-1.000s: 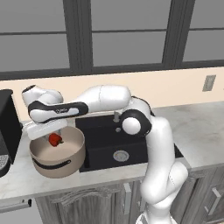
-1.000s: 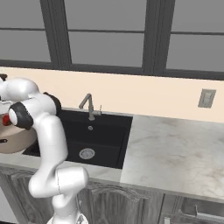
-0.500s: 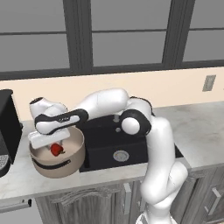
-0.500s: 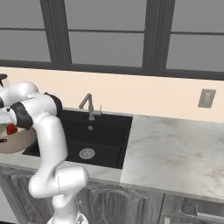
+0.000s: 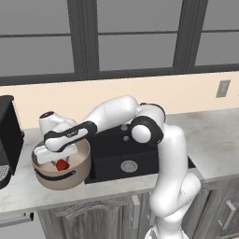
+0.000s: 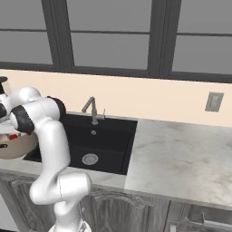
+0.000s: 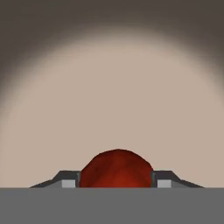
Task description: Dump the bell pepper from the pot into the sink. Then turn on the water and wash the bell pepper. Then turn off the water and put the bell pepper back in the pot.
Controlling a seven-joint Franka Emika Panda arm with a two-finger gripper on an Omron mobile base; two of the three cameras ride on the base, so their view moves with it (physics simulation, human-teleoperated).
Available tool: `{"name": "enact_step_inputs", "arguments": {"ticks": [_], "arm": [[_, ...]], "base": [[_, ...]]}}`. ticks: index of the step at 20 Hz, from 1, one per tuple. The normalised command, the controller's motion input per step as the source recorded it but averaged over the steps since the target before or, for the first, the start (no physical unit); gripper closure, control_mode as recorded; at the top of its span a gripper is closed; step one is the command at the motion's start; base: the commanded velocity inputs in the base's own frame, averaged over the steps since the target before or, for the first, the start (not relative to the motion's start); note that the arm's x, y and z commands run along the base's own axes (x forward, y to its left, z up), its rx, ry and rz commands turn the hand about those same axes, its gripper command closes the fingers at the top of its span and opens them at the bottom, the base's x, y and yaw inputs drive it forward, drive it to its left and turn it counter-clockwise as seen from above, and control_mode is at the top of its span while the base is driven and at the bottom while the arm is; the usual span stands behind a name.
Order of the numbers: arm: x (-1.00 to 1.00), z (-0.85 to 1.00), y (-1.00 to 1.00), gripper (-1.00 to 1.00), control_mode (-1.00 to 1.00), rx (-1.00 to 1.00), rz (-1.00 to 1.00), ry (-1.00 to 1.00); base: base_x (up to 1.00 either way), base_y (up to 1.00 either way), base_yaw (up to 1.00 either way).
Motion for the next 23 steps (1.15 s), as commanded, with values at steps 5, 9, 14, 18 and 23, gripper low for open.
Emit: {"name": "enact_step_inputs", "arguments": {"ticks": [5, 9, 14, 18, 23], "arm": [[-0.02, -0.03, 0.00, -1.00, -1.00, 0.03, 0.00, -0.01], [-0.04, 0.24, 0.00, -1.00, -1.00, 0.05, 0.00, -0.06], [0.00, 0.43, 0.00, -1.00, -1.00, 0.04, 0.00, -0.07], [0.00, 0.58, 0.00, -1.00, -1.00, 0.05, 0.00, -0.06], [-0.12, 0.61, -0.03, -1.00, -1.00, 0.02, 0.00, -0.06]], "base": [[0.00, 0.00, 0.00], [0.00, 0.00, 0.00], [0.00, 0.00, 0.00], [0.00, 0.00, 0.00], [0.00, 0.00, 0.00]]}}
